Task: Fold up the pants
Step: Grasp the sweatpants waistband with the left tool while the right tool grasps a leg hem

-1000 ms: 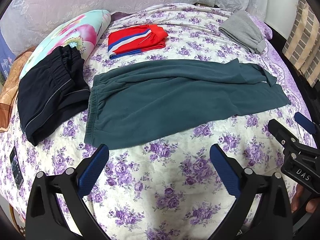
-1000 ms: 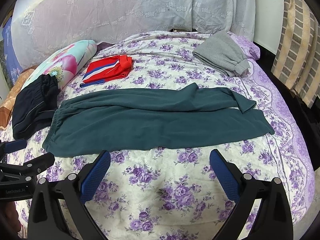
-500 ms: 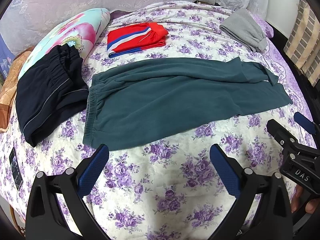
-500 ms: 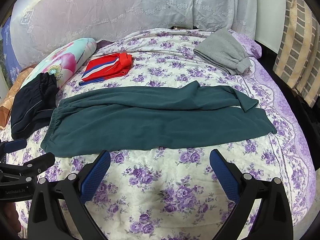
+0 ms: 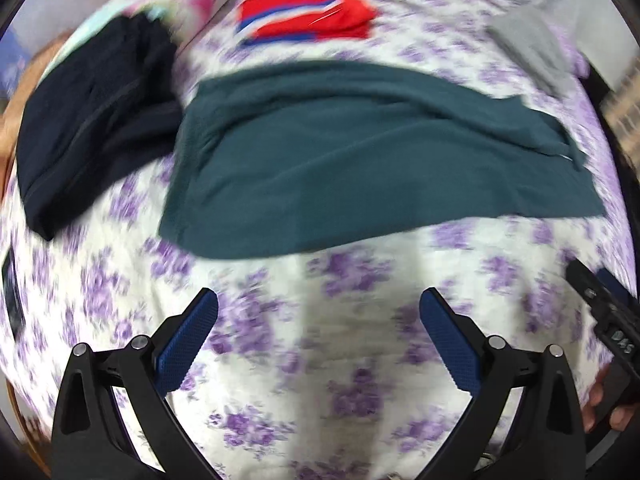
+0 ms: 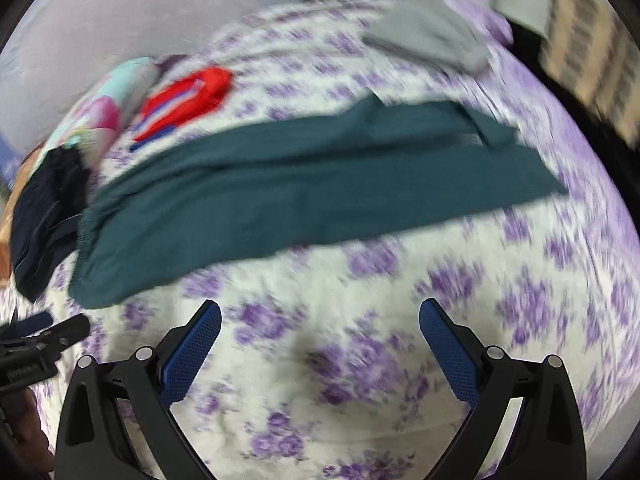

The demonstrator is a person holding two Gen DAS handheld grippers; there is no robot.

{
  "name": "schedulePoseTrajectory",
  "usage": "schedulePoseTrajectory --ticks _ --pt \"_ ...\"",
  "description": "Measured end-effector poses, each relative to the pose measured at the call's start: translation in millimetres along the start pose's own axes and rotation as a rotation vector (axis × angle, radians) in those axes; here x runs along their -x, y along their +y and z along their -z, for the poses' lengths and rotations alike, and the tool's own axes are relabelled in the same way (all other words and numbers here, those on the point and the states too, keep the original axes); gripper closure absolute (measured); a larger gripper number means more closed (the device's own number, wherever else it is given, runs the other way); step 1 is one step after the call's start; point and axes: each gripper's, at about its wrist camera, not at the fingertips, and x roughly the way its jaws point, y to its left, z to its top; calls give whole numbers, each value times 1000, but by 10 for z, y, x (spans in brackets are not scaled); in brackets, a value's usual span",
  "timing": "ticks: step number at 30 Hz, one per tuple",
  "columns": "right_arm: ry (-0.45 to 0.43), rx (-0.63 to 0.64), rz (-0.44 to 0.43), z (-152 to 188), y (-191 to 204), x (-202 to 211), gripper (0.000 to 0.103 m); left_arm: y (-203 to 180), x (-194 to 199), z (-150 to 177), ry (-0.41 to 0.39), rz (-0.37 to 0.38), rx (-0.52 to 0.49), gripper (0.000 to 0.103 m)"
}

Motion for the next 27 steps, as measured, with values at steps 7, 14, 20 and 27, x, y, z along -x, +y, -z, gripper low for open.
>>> schedulePoseTrajectory --ticks 7,14,20,27 --pt "16 -71 25 43 -309 -179 4 589 -359 -95 111 -5 203 6" --pt "19 -69 -30 -33 -328 -261 4 816 -632 -343 185 98 303 38" --pt "8 -87 -64 -115 -445 -265 4 862 -873 -571 229 62 372 87" --pt "-88 -422 21 -392 -1663 -302 8 716 -694 -587 148 -42 332 96"
